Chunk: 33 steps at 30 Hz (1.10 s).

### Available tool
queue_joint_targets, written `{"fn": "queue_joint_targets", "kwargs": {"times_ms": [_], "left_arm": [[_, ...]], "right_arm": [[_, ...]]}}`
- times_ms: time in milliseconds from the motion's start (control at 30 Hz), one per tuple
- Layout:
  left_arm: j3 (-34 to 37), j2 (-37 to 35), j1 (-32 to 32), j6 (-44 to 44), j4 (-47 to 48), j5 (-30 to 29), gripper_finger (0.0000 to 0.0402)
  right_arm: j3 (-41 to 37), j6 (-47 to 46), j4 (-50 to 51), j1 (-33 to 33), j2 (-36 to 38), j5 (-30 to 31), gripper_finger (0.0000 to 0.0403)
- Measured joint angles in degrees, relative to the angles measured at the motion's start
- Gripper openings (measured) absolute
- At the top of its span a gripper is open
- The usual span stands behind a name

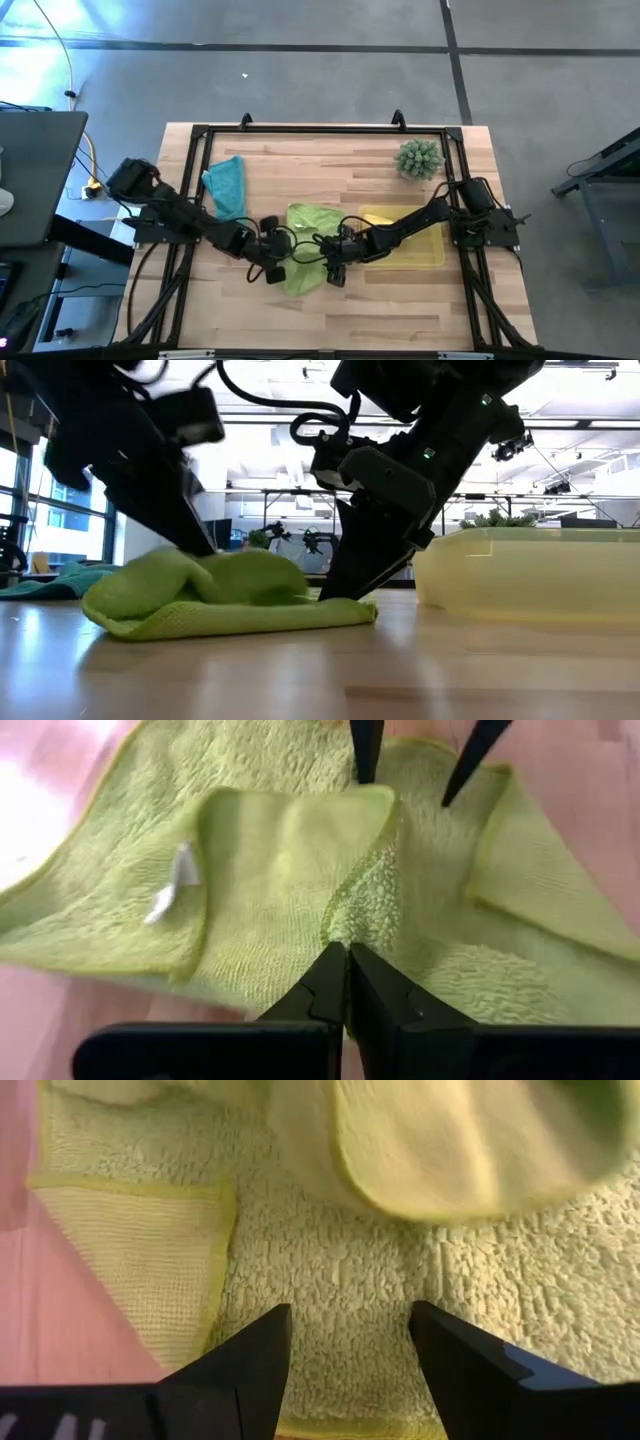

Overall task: Roll microfiber towels into tight, uniform cylinder then place into a basket
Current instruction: Fold the green microfiber towel

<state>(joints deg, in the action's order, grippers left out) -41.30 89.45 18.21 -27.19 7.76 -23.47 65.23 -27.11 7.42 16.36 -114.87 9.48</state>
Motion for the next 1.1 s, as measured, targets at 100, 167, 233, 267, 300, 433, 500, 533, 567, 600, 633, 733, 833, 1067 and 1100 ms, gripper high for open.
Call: {"fn": "queue_joint_targets", "kwargs": {"times_ms": [100,167,233,267,300,433,500,533,567,600,633,733,833,1067,1100], "left_arm": [[0.00,-3.60,1.52,-3.53,7.51,-0.76,0.0003],[-0.07,-5.83,2.82,-7.14,12.17,-1.70,0.0003],[-0.02,-7.94,4.16,-12.64,18.55,-1.71,0.0003],[0.00,-8.54,4.92,-15.95,20.49,-1.56,0.0003],[-0.02,-8.84,5.69,-19.34,21.82,-0.94,0.0003],[0.31,-8.73,9.38,-31.36,24.70,3.65,0.0003],[0.26,-8.21,10.99,-35.86,24.22,5.81,0.0003],[0.26,-7.45,11.79,-37.58,23.17,6.33,0.0003],[0.24,-6.47,12.43,-39.03,22.07,6.73,0.0004],[0.25,-5.82,13.09,-40.14,22.01,6.68,0.0005],[0.32,-5.35,13.83,-41.29,21.93,6.62,0.0007],[0.22,-3.07,15.25,-45.08,20.53,8.80,0.0017],[0.22,-0.49,16.29,-47.76,18.66,11.58,0.0027],[-0.35,0.42,17.60,-47.34,18.57,10.05,0.0044],[-0.88,0.26,17.49,-46.39,18.34,9.95,0.0044]], "right_arm": [[-0.01,0.00,0.47,0.00,0.00,0.48,0.0204],[0.00,-0.05,0.92,0.00,0.00,0.83,0.0204],[-0.02,-0.45,1.06,0.00,0.00,1.12,0.0204],[0.00,-0.83,1.21,0.00,0.00,1.20,0.0204],[0.00,-0.92,1.30,0.00,0.00,1.20,0.0204],[-0.03,-0.90,1.79,-0.02,0.02,1.51,0.0204],[-0.04,-0.44,1.88,-0.14,0.00,1.59,0.0204],[-0.02,0.10,2.16,-0.18,0.02,1.57,0.0204],[-0.04,0.46,2.41,-0.31,0.04,1.61,0.0204],[-0.06,0.77,2.47,-0.50,0.04,1.58,0.0204],[-0.06,1.49,2.60,-0.58,0.04,1.46,0.0204],[-0.12,2.52,3.72,-1.23,0.64,1.36,0.0204],[-0.21,2.70,5.68,-1.98,2.10,1.17,0.0204],[-0.19,3.87,6.92,-2.93,5.66,0.81,0.0204],[-0.19,4.49,6.24,-2.92,5.68,0.64,0.0204]]}}
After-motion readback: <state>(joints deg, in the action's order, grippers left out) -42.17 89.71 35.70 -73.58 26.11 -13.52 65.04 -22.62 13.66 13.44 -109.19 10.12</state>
